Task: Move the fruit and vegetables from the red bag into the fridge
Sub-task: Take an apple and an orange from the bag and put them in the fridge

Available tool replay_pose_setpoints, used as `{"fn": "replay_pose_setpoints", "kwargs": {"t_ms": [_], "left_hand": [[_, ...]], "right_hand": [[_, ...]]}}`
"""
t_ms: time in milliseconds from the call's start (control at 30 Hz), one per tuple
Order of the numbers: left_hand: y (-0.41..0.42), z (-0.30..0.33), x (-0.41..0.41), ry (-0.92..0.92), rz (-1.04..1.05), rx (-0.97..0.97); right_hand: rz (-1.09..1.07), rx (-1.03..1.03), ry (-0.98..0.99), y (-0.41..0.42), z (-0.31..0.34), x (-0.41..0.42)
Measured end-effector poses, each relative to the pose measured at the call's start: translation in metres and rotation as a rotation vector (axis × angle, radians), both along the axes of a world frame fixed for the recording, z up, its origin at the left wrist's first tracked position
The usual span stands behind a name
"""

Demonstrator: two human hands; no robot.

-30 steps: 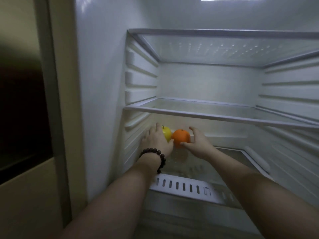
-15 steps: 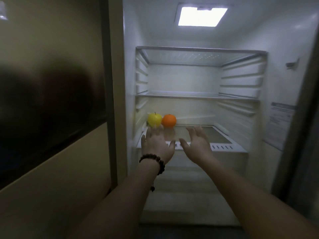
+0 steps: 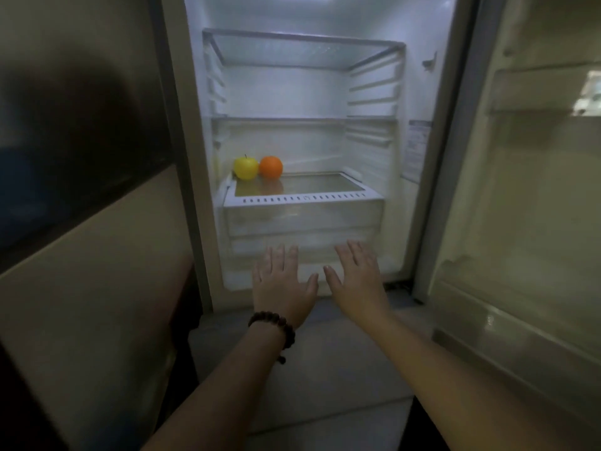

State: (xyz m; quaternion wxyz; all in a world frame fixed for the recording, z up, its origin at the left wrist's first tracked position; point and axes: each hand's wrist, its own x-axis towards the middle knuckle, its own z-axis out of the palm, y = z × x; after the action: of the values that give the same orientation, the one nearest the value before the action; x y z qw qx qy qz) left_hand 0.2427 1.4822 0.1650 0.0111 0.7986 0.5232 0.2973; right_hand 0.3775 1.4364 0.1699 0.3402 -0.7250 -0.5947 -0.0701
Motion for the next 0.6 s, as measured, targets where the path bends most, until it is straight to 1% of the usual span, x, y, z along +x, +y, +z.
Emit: {"fn": "replay_pose_setpoints", "kwargs": {"t_ms": [167, 333, 467, 600], "left_hand": [[-0.042, -0.021, 0.009, 0.059, -0.091, -0.017], [-0.091, -0.043, 0.015, 0.119, -0.229, -0.034], [-0.152, -0.065, 0.025, 0.158, -0.317, -0.102], [-0.230, -0.084, 0.040, 0.179, -0.425, -0.146]], "right_hand": [[-0.076, -0.003, 0.065, -0.059, -0.021, 0.008], [-0.148, -0.007, 0.063, -0.131, -0.042, 0.016], [-0.242, -0.048, 0.062, -0.200, -0.060, 0.020], [-0.332, -0.057, 0.098, -0.283, -0.077, 0.020]]}}
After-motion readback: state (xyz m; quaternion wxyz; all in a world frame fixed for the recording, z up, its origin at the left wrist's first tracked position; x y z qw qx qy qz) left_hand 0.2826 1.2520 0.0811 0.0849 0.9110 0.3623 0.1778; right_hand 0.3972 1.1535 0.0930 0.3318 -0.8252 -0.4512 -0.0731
